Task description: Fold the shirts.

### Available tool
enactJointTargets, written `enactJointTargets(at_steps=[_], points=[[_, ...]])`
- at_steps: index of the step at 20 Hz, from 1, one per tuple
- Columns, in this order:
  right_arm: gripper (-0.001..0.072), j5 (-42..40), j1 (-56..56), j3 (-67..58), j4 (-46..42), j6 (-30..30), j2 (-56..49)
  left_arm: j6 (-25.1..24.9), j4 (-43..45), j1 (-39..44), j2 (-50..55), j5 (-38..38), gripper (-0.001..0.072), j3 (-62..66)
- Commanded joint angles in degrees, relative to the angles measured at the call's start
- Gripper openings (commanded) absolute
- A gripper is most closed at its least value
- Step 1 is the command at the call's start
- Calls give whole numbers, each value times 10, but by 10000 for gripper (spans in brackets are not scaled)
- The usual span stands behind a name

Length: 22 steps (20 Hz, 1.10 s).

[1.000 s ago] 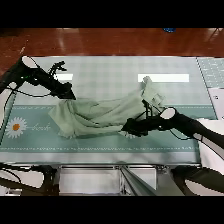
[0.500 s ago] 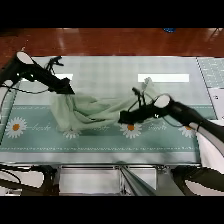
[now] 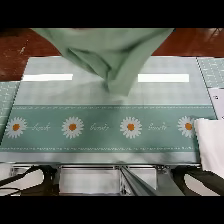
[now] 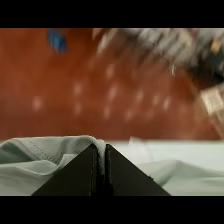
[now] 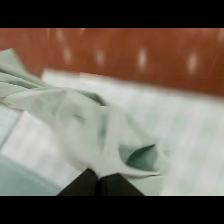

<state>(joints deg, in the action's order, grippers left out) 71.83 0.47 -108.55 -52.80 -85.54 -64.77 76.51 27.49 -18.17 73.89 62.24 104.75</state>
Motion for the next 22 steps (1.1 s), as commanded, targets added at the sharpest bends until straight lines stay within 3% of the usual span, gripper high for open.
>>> enactJointTargets(at_steps=[1, 6, 10, 14, 17, 22], points=[[27, 28, -48, -118, -24, 5, 73, -10, -31, -58, -108, -27, 23, 34], [28, 49, -51, -118, -120, -7, 200, -10, 128, -113, -271, 21, 24, 34], [28, 121, -51, -118, -161, -27, 259, -10, 225, -113, -370, 66, 23, 34], [28, 193, -51, -118, -261, -59, 282, -5, 331, -6, -411, 105, 24, 17], [27, 231, -51, -82, -305, -60, 280, 42, 412, 107, -403, 130, 24, -5], [28, 183, -51, 158, -281, -62, 278, 58, 416, 157, -349, 203, 23, -173]])
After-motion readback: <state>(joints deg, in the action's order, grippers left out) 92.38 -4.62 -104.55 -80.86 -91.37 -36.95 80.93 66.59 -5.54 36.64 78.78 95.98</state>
